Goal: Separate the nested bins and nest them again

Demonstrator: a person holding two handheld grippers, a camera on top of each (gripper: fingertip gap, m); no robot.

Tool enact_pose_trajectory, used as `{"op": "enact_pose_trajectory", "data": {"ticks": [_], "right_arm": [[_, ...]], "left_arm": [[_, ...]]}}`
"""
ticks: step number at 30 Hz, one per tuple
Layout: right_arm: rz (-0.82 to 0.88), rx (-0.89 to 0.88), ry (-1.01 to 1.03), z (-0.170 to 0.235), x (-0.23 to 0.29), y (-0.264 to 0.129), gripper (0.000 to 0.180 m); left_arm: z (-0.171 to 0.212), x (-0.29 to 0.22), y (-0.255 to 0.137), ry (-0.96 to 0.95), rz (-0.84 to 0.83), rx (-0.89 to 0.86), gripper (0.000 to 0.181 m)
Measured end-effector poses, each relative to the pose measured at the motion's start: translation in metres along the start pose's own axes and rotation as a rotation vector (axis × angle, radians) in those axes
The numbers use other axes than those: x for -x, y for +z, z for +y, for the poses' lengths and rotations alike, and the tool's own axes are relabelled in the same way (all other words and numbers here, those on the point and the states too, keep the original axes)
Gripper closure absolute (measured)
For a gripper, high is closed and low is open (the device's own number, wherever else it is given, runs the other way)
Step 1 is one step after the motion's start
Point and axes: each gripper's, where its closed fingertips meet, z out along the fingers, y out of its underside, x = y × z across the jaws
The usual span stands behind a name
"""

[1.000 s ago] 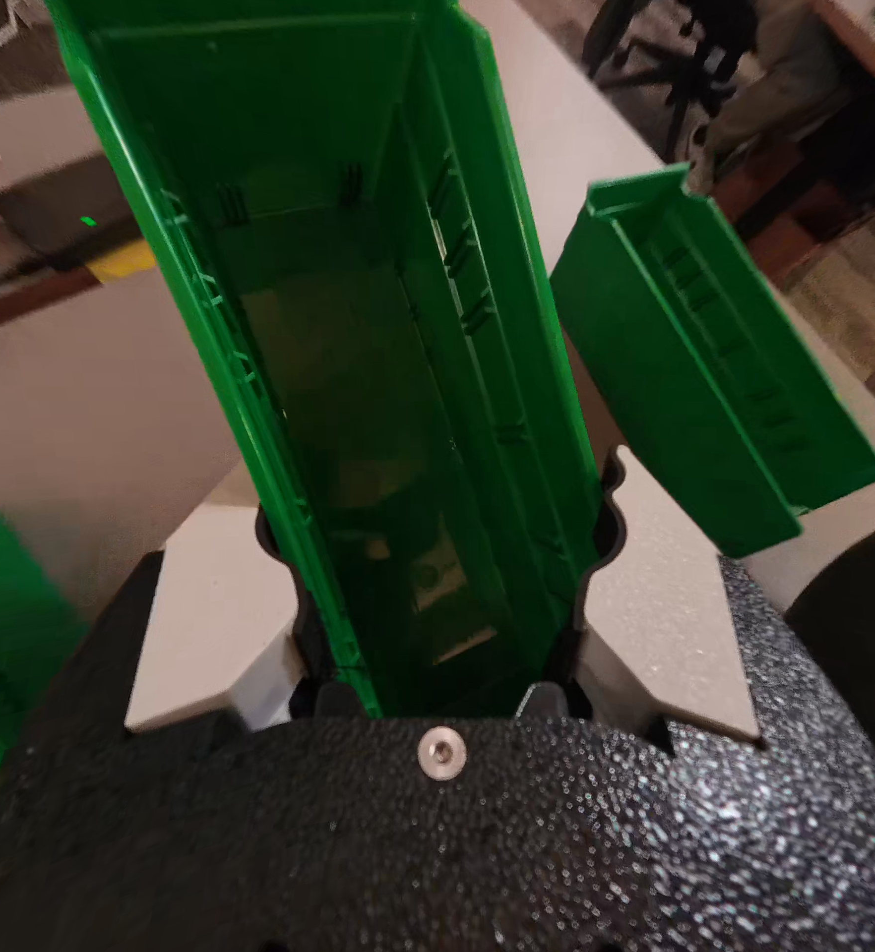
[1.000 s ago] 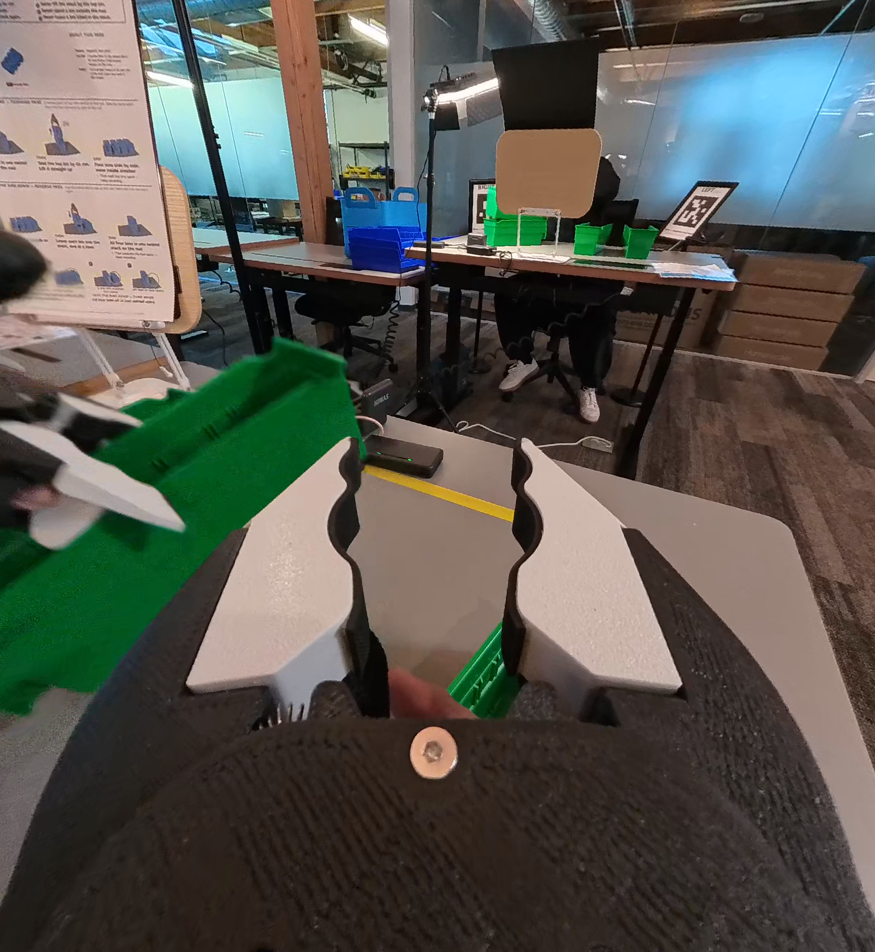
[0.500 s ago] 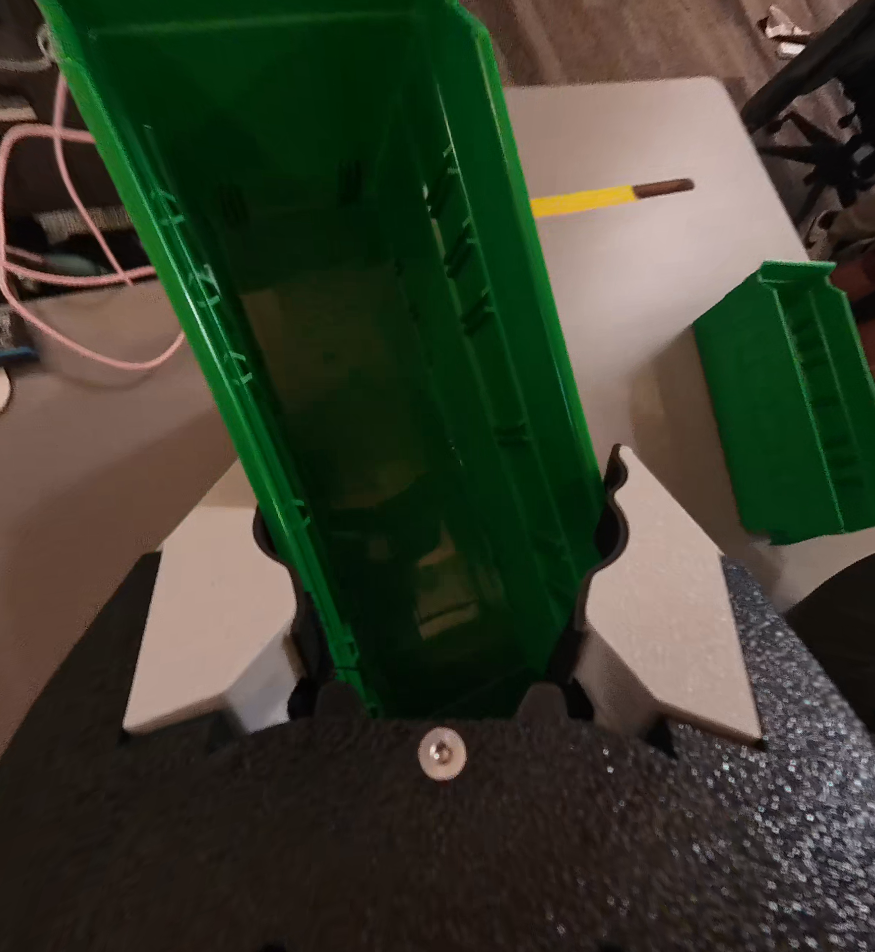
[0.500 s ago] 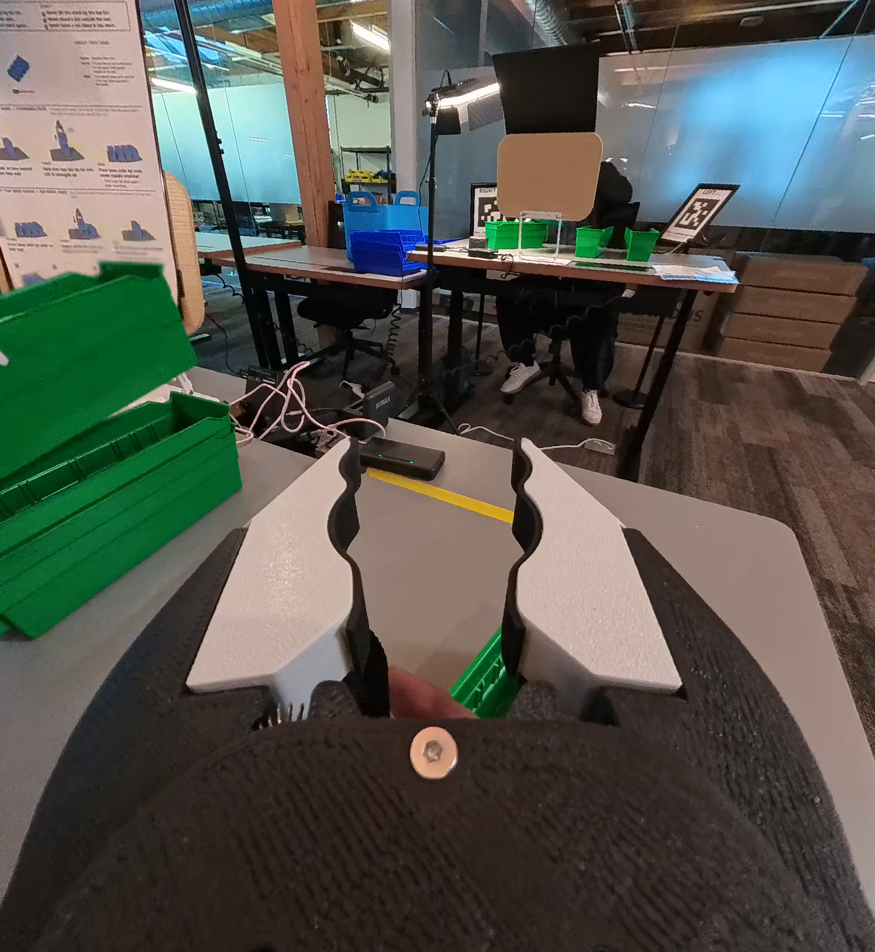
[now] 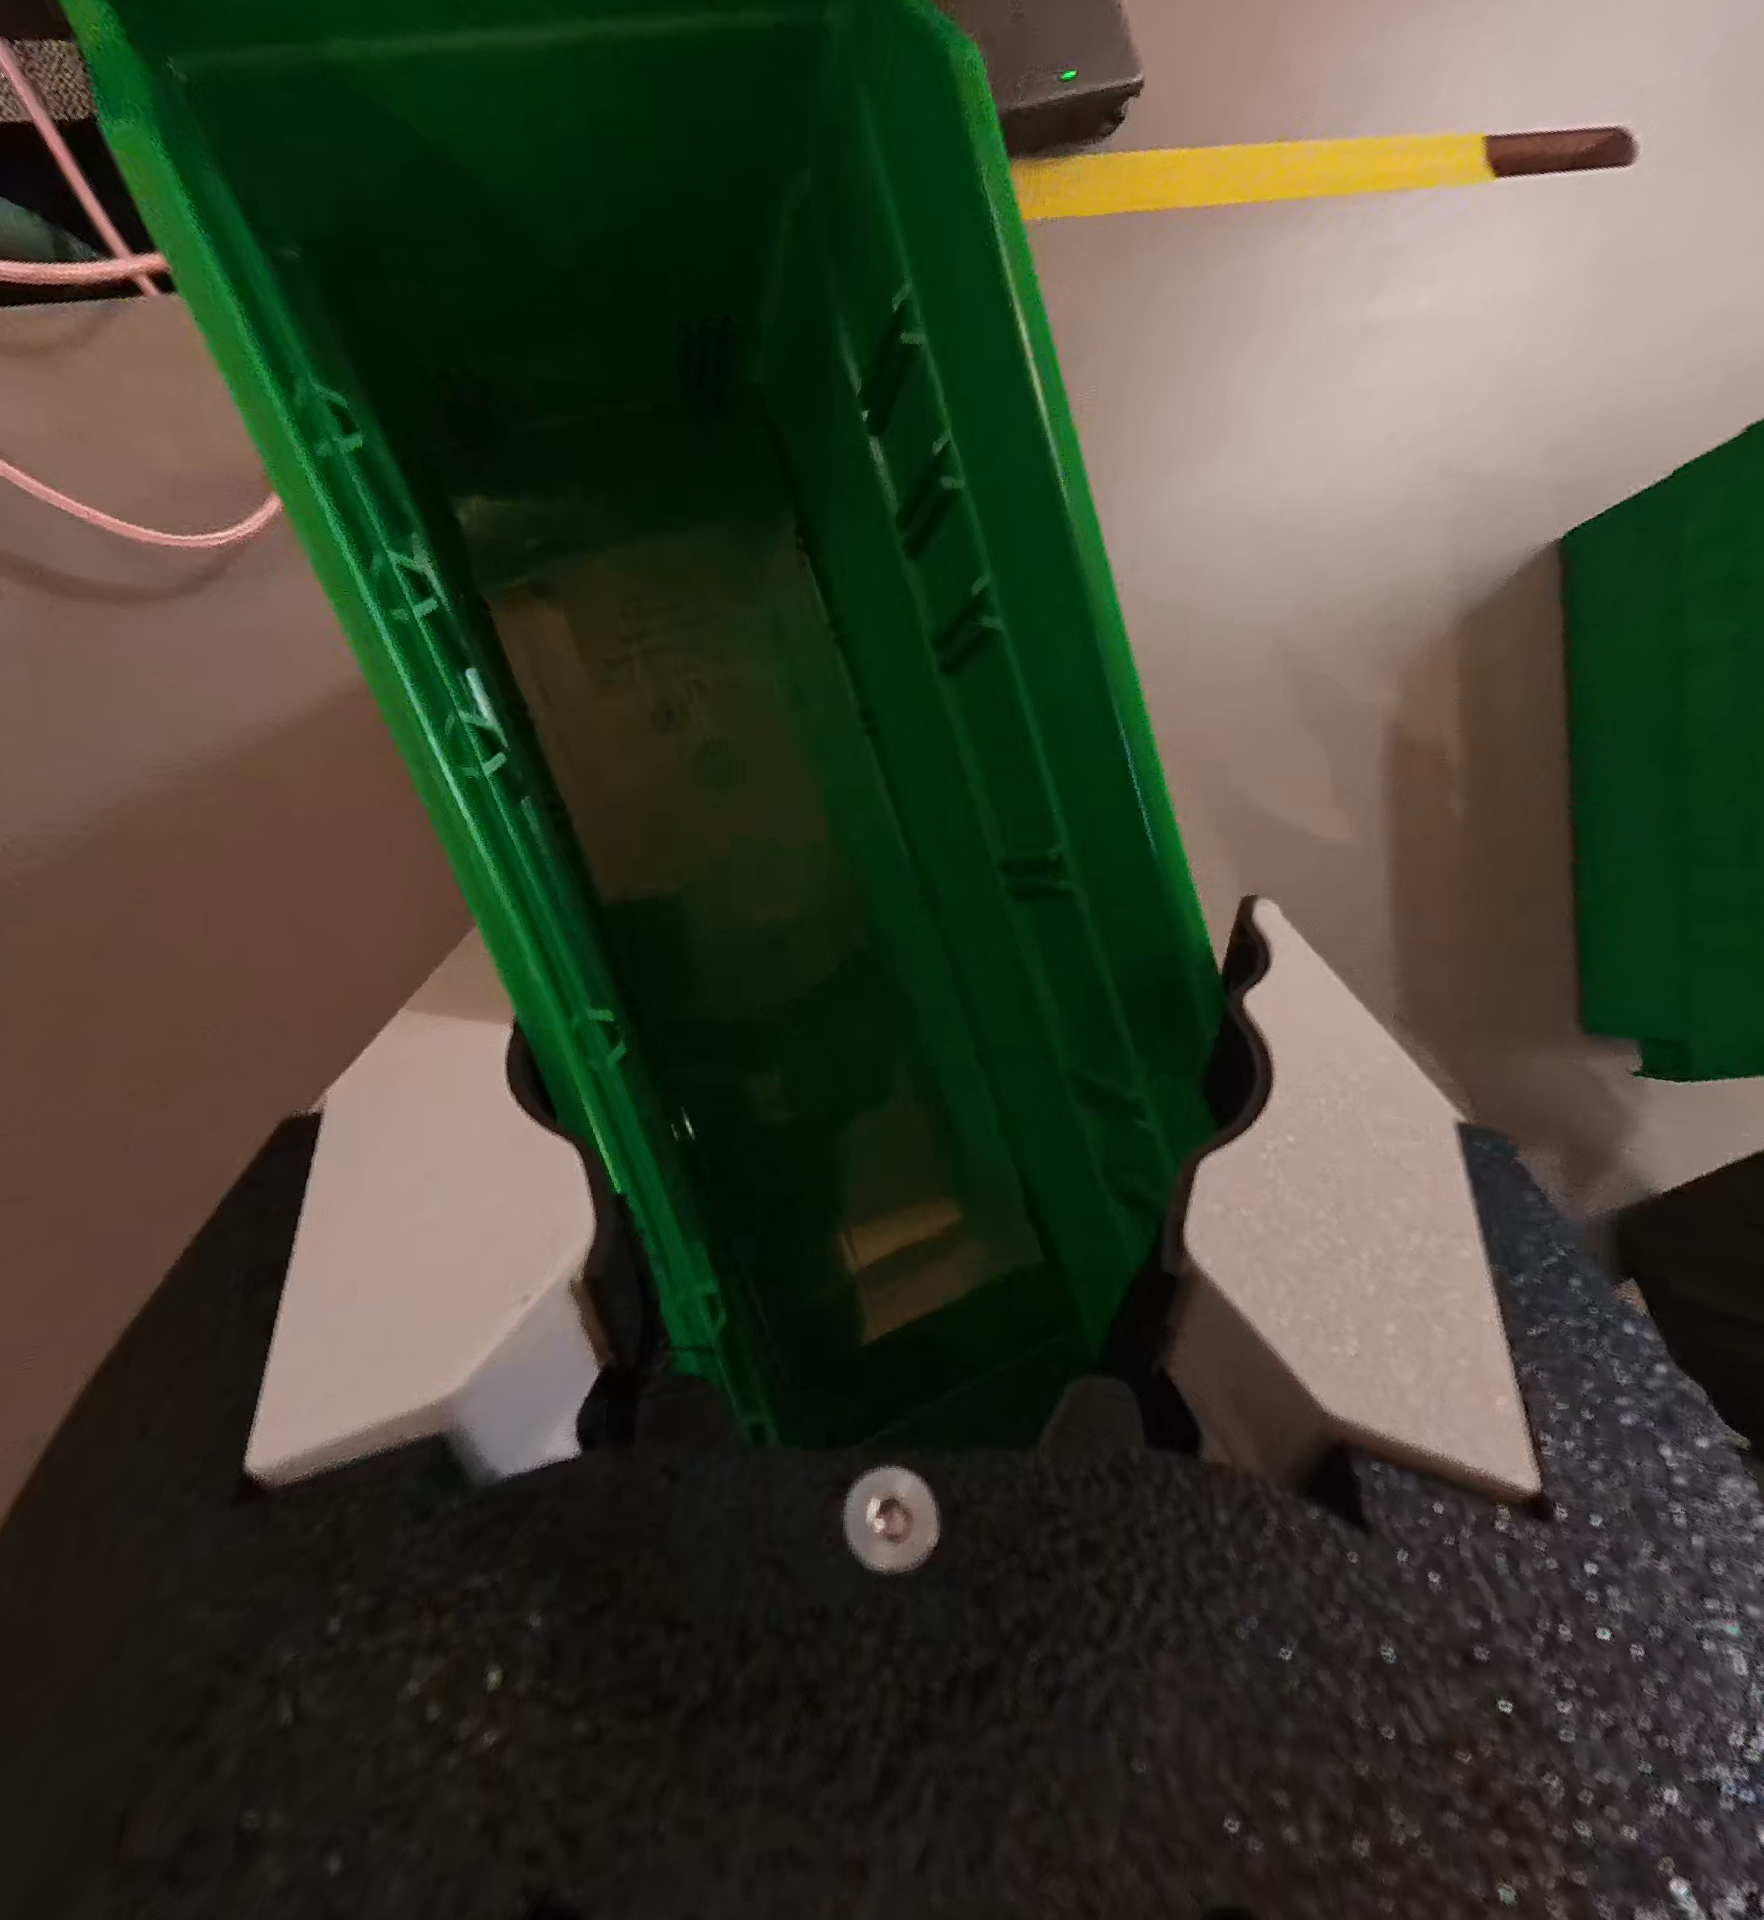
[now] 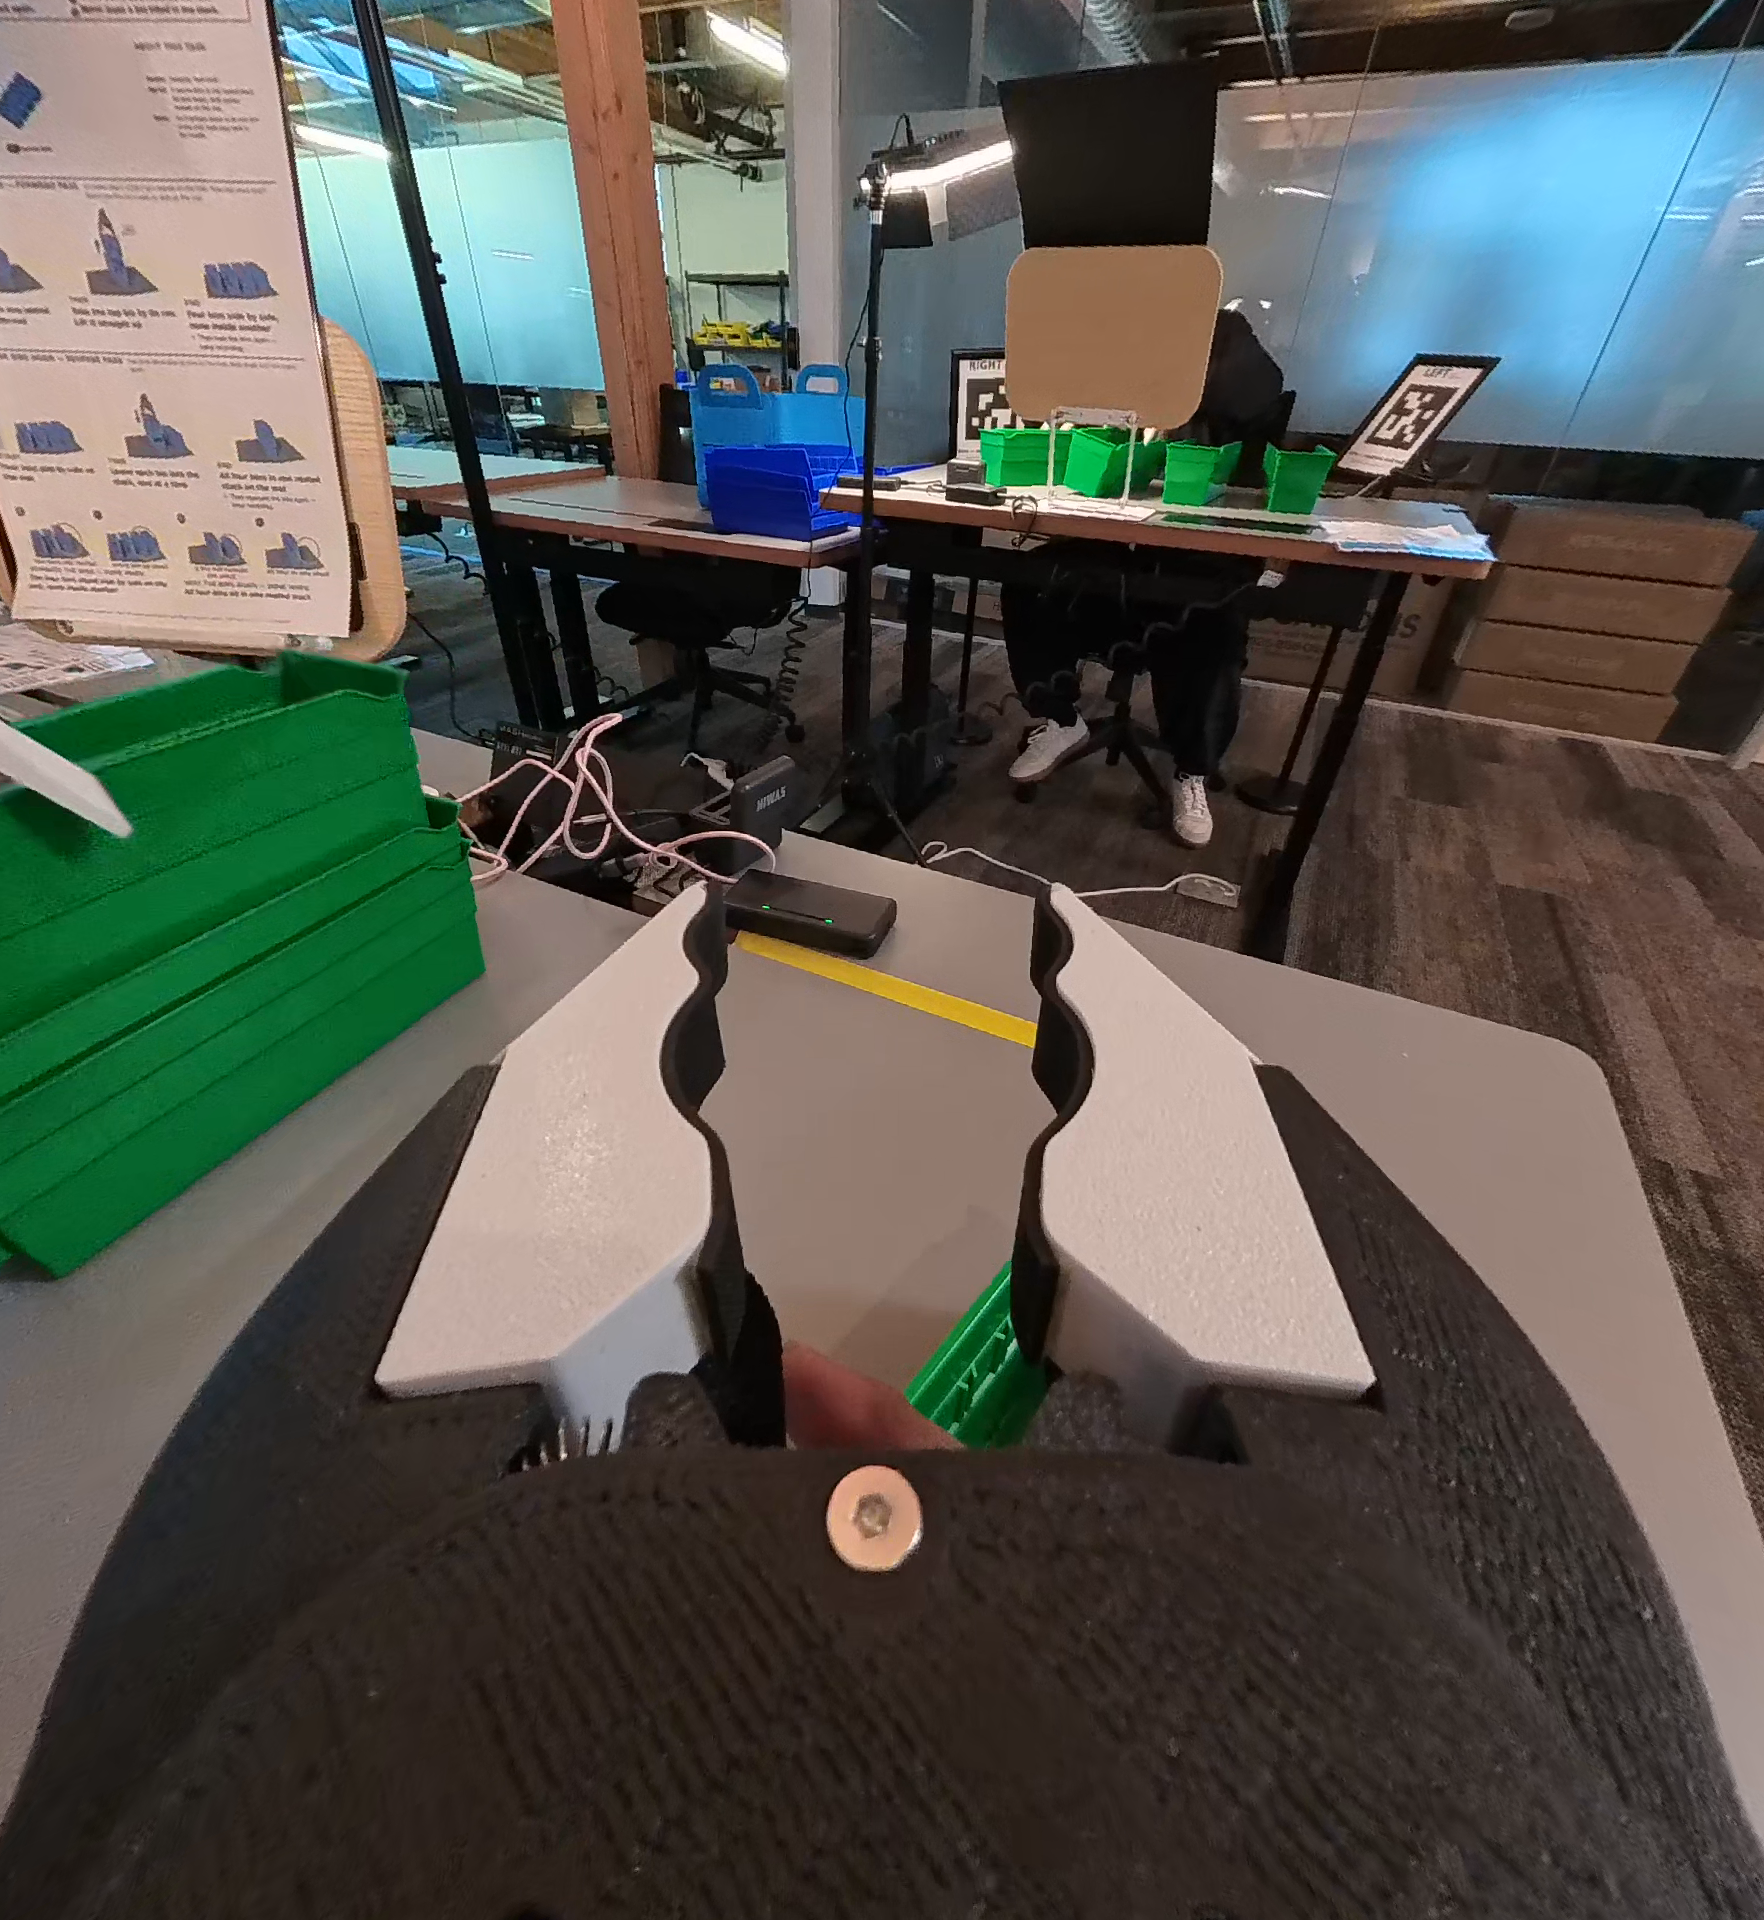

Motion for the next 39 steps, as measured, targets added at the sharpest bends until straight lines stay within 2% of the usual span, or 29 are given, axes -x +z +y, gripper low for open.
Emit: {"op": "enact_pose_trajectory", "data": {"ticks": [15,22,23,26,27,31,35,36,39], "right_arm": [[0.001,0.013,-0.006,0.002,0.001,0.003,0.121],[0.001,0.024,-0.014,0.004,0.002,0.004,0.121],[0.002,0.025,-0.014,0.004,0.002,0.005,0.121],[0.008,0.03,-0.017,0.005,0.001,0.005,0.121],[0.01,0.033,-0.019,0.006,0.0,0.005,0.121],[0.031,0.042,-0.023,0.008,-0.003,0.005,0.121],[0.077,0.05,-0.017,0.01,-0.011,0.005,0.121],[0.088,0.05,-0.013,0.01,-0.014,0.004,0.121],[0.137,0.04,-0.02,0.007,-0.023,-0.002,0.121]], "left_arm": [[0.009,0.007,0.031,0.043,-0.082,0.027,0.053],[0.009,0.013,0.031,0.097,-0.168,-0.033,0.036],[0.007,0.016,0.028,0.131,-0.201,-0.055,0.039],[0.007,0.013,0.015,0.202,-0.236,-0.094,0.022],[0.007,0.008,0.009,0.214,-0.225,-0.122,0.022],[0.0,-0.001,-0.041,0.258,-0.255,-0.367,0.021],[0.004,0.015,-0.112,0.238,-0.331,-0.779,0.022],[0.008,0.017,-0.13,0.249,-0.327,-0.905,0.029],[0.035,0.015,-0.18,0.364,-0.268,-1.298,0.099]]}}
